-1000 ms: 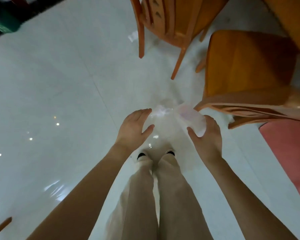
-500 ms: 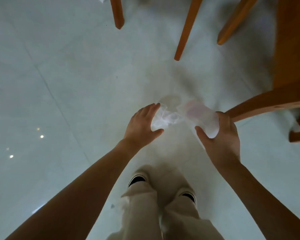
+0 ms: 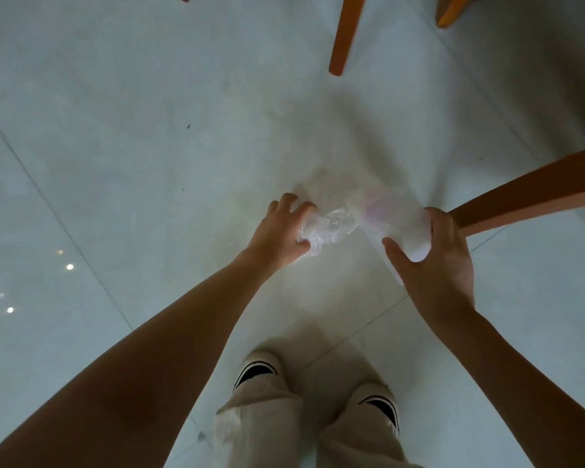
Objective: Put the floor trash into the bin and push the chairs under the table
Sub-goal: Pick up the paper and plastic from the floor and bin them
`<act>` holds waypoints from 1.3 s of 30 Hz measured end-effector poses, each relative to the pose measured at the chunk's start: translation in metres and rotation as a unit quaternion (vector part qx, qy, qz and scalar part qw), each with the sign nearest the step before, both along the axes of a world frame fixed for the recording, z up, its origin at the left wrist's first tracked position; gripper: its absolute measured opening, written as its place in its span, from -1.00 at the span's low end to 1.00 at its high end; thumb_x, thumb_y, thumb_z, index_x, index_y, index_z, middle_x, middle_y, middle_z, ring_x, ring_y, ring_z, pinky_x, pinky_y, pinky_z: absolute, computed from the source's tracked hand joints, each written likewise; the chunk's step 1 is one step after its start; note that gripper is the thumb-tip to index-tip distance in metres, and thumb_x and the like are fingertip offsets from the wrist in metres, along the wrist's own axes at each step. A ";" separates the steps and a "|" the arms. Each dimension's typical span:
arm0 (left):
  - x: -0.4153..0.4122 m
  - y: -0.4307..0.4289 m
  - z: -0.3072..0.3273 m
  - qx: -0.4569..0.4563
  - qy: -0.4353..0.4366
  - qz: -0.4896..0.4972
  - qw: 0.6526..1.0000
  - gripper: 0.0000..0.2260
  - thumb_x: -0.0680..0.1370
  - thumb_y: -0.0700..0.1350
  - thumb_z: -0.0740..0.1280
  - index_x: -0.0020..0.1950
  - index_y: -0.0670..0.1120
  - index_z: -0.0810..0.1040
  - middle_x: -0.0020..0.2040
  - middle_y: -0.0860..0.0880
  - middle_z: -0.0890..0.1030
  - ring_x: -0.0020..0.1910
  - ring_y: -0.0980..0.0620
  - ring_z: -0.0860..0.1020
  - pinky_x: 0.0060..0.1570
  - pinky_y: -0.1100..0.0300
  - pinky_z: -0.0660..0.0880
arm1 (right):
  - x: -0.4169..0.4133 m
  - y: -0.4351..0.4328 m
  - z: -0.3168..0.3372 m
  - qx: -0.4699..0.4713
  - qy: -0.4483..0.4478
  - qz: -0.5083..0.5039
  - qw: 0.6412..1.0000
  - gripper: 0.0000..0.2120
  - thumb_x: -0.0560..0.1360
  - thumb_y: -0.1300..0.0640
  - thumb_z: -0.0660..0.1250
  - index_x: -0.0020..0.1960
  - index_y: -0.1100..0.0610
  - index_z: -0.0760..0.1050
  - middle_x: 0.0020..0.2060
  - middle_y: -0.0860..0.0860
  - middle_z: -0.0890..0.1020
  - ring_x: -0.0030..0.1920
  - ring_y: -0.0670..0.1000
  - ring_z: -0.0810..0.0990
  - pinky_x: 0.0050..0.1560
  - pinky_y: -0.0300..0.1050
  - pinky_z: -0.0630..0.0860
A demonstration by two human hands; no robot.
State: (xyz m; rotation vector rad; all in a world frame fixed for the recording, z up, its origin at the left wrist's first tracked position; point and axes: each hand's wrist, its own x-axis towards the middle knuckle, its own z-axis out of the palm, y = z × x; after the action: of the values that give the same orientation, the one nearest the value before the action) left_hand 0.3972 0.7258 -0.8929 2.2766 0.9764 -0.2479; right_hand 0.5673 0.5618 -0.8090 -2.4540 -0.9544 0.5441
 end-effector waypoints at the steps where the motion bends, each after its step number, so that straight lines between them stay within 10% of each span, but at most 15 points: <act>1: -0.003 -0.001 0.003 -0.009 -0.008 0.008 1.000 -0.50 0.35 -0.18 0.43 0.29 -0.04 0.47 0.27 -0.13 0.39 0.15 -0.17 0.42 0.09 -0.06 0.50 | -0.001 0.000 0.004 -0.001 0.001 0.002 1.000 -0.41 0.44 -0.04 0.48 0.33 0.20 0.36 0.15 0.17 0.54 0.11 0.18 0.54 0.07 0.12 0.59; 9: -0.047 -0.005 0.158 -0.013 -0.035 0.108 0.993 -0.56 0.38 -0.17 0.43 0.25 -0.07 0.49 0.16 -0.12 0.46 0.03 -0.11 0.48 0.04 0.07 0.51 | -0.028 0.013 0.140 0.010 -0.012 0.028 0.999 -0.38 0.44 -0.08 0.48 0.34 0.20 0.36 0.17 0.19 0.54 0.13 0.20 0.55 0.08 0.09 0.58; 28: -0.155 -0.036 0.793 0.070 -0.171 0.300 0.936 -0.36 0.42 0.00 0.48 0.43 -0.05 0.32 0.26 -0.03 0.51 0.22 -0.02 0.47 0.18 0.18 0.40 | -0.100 0.043 0.724 0.113 0.007 0.065 0.991 -0.47 0.45 -0.17 0.39 0.33 -0.01 0.34 0.17 -0.02 0.52 0.15 0.08 0.53 0.09 -0.01 0.53; 39: -0.207 -0.093 0.921 0.155 -0.239 0.384 0.878 -0.51 0.40 0.04 0.43 0.27 0.04 0.35 0.11 0.14 0.51 0.08 0.10 0.49 -0.01 0.19 0.47 | -0.129 0.009 0.847 0.196 -0.048 0.214 0.956 -0.45 0.48 -0.15 0.39 0.37 -0.08 0.27 0.21 -0.09 0.47 0.12 -0.11 0.41 0.06 -0.17 0.45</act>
State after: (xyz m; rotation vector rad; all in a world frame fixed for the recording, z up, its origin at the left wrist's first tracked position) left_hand 0.1903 0.6327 0.0277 1.8579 1.6064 0.8208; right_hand 0.4382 0.5708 0.0377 -1.9386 -1.4921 0.3293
